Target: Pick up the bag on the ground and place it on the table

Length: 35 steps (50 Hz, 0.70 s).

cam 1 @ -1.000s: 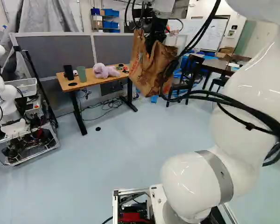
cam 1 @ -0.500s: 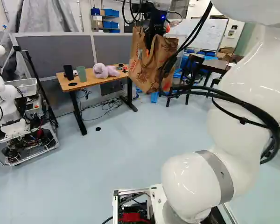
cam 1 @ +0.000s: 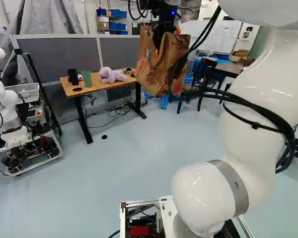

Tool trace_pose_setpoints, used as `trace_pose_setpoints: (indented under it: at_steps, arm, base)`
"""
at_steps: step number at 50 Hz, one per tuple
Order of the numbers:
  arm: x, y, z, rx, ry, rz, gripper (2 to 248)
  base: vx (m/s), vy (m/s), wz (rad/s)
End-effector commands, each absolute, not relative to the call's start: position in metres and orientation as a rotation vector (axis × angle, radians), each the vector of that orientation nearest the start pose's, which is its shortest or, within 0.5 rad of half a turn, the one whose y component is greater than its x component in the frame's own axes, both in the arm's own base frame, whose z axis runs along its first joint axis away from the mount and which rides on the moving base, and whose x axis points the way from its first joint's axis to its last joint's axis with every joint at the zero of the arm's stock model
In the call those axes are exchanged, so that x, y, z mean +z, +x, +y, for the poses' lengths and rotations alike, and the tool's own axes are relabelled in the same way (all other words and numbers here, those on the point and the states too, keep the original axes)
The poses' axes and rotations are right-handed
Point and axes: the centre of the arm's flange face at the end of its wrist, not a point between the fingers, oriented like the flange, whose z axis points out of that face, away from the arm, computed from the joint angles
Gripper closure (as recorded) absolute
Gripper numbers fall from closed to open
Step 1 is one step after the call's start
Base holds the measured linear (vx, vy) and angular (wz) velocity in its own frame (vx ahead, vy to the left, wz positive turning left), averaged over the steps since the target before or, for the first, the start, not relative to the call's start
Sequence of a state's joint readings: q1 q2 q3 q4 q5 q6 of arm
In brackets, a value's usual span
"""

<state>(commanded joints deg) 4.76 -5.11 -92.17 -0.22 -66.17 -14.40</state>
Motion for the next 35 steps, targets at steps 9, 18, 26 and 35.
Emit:
trace_pose_setpoints:
  at_steps: [9, 18, 26, 35]
  arm:
    - [0.7963, 0.4983, 0.0411, -0.573, -3.08, -0.521, 229]
    - [0.7963, 0.4983, 0.0411, -0.573, -3.08, -0.521, 229]
    - [0.7963, 0.4983, 0.0411, -0.573, -3.08, -0.521, 229]
    - [0.7963, 0.4983, 0.0411, -0.573, -3.08, -0.521, 229]
  base:
    - [0.085, 0.0, -0.003]
    - [0.171, 0.013, -0.024]
    - [0.176, 0.052, -0.007]
    - [0.194, 0.052, -0.024]
